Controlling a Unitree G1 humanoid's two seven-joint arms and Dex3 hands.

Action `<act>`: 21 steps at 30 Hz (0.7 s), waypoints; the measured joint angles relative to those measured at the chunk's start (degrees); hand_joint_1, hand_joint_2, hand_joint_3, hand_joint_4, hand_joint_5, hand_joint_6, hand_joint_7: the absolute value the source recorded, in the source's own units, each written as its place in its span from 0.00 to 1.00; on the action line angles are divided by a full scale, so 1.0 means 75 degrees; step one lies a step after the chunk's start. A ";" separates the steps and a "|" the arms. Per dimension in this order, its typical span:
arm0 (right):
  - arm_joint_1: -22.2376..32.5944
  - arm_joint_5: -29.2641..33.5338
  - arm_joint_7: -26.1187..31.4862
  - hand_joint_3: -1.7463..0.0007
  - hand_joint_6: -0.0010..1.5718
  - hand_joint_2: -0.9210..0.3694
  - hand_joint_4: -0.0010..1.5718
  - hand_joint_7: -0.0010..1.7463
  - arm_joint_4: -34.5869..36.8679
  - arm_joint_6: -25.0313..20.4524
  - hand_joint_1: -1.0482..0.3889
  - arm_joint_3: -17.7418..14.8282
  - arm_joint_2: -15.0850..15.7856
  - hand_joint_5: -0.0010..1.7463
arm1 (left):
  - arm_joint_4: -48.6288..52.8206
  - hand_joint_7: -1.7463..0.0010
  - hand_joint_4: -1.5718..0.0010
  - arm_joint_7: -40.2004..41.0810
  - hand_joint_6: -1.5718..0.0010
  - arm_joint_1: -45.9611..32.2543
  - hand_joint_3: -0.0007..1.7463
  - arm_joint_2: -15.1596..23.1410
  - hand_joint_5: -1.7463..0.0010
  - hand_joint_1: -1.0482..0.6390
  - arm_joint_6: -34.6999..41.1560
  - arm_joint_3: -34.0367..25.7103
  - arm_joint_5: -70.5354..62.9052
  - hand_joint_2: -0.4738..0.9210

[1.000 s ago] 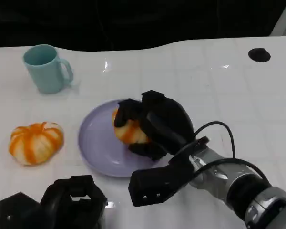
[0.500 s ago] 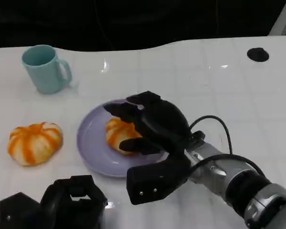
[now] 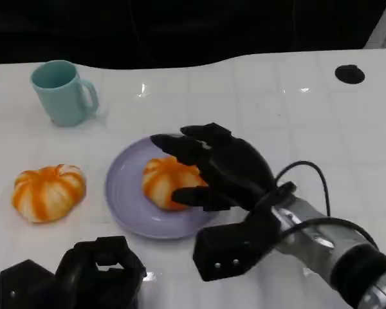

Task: Grasp the bread from the table and place it into the plate.

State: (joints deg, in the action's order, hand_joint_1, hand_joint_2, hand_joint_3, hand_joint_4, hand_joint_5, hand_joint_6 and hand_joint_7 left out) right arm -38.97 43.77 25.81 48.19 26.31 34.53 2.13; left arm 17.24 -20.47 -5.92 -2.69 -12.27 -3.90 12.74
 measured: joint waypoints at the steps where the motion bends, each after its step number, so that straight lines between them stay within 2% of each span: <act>1: 0.0118 -0.0057 -0.0003 0.88 0.36 0.00 0.26 0.06 -0.0156 0.0139 0.35 -0.0056 0.0111 0.36 | -0.0002 0.49 0.00 0.0001 0.09 0.0001 0.59 -0.0002 0.30 0.00 0.0000 0.0002 -0.0003 0.63; 4: 0.0583 -0.0459 -0.0075 0.88 0.43 0.00 0.32 0.09 -0.0584 0.0701 0.40 -0.0350 0.0405 0.46 | -0.0002 0.49 0.00 0.0001 0.10 0.0001 0.59 -0.0007 0.30 0.00 -0.0008 0.0000 -0.0008 0.63; 8: 0.1282 -0.1467 -0.0651 0.89 0.53 0.00 0.41 0.15 -0.0940 0.1547 0.46 -0.0861 0.0654 0.59 | -0.0001 0.49 0.00 0.0001 0.09 0.0003 0.59 -0.0004 0.30 0.00 -0.0022 -0.0003 -0.0014 0.63; 9: 0.1468 -0.1781 -0.0841 0.87 0.54 0.01 0.42 0.17 -0.1022 0.1707 0.47 -0.0992 0.0658 0.61 | -0.0001 0.49 0.00 0.0001 0.09 0.0006 0.59 -0.0006 0.30 0.00 -0.0023 0.0002 -0.0018 0.63; 11: 0.1857 -0.2358 -0.1221 0.65 0.51 0.14 0.42 0.30 -0.1225 0.1989 0.49 -0.1222 0.0657 0.67 | 0.0000 0.49 0.00 0.0001 0.09 0.0010 0.59 -0.0011 0.30 0.00 -0.0025 0.0007 -0.0022 0.63; 13: 0.2194 -0.2793 -0.1620 0.54 0.49 0.20 0.42 0.39 -0.1442 0.2153 0.53 -0.1428 0.0663 0.72 | 0.0000 0.49 0.00 0.0002 0.09 0.0011 0.59 -0.0017 0.30 0.00 -0.0025 0.0009 -0.0022 0.63; 15: 0.2453 -0.3099 -0.2010 0.52 0.48 0.20 0.42 0.45 -0.1655 0.2219 0.54 -0.1581 0.0702 0.76 | -0.0002 0.49 0.00 0.0008 0.09 0.0012 0.59 -0.0028 0.30 0.00 -0.0018 0.0012 -0.0021 0.63; 19: 0.3015 -0.3642 -0.2635 0.50 0.47 0.18 0.43 0.60 -0.2128 0.2263 0.53 -0.1890 0.0747 0.97 | -0.0005 0.49 0.00 0.0027 0.09 0.0006 0.59 -0.0059 0.30 0.00 -0.0010 0.0016 -0.0016 0.63; 21: 0.3339 -0.3929 -0.2913 0.50 0.47 0.17 0.45 0.66 -0.2353 0.2250 0.53 -0.2023 0.0738 0.99 | -0.0017 0.50 0.00 0.0030 0.09 0.0005 0.60 -0.0064 0.30 0.00 0.0021 0.0021 -0.0014 0.63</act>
State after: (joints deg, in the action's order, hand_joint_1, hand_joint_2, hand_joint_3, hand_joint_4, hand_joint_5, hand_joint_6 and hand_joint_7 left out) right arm -13.93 14.30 3.96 30.54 43.18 19.36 7.67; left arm 17.11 -20.24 -5.88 -3.17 -12.12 -3.75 12.63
